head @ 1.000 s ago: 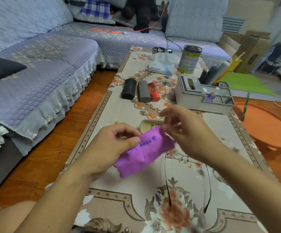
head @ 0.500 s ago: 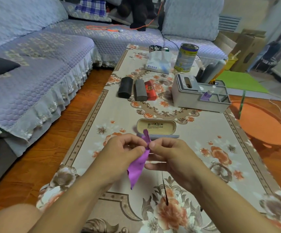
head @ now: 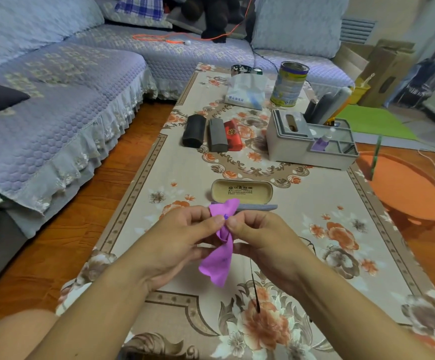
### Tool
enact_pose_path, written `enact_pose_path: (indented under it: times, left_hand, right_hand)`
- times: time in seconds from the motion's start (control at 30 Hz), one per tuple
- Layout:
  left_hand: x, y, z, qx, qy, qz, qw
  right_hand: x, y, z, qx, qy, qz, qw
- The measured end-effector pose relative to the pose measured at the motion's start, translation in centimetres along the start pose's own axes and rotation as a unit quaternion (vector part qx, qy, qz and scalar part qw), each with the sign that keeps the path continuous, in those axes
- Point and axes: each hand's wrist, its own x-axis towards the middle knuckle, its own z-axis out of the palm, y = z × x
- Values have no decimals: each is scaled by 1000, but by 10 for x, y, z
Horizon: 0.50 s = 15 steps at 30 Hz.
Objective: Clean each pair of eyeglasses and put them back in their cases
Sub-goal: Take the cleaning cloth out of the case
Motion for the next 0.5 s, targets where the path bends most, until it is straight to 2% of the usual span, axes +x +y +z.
enact_pose_path:
  times: [0.13,0.23,0.27,0.33,0.37,0.4,0.5]
  left_hand:
    - [4,0,-5,27,18,-5,999]
    - [11,-1,-19,115,74,-17,990]
    - [16,-5,-26,174,116,-6,978]
    - [28,-12,-42,328,215,32,919]
    - [32,-14,-46,377,249,46,891]
    - [35,-14,-49,389,263,51,882]
    - [46,-16,-51,321,256,22,911]
  right_hand:
    - [3,3,-1,18,20,27,999]
    - [12,-4,-11,9,104,31,994]
    - [16,-9,-16,0,135,23,991]
    - [25,-21,-26,-11,171,-1,985]
    - [28,-26,-29,-15,178,-8,984]
    - [31,-29,-30,-27,183,-8,983]
    - [39,-29,-23,-99,197,7,975]
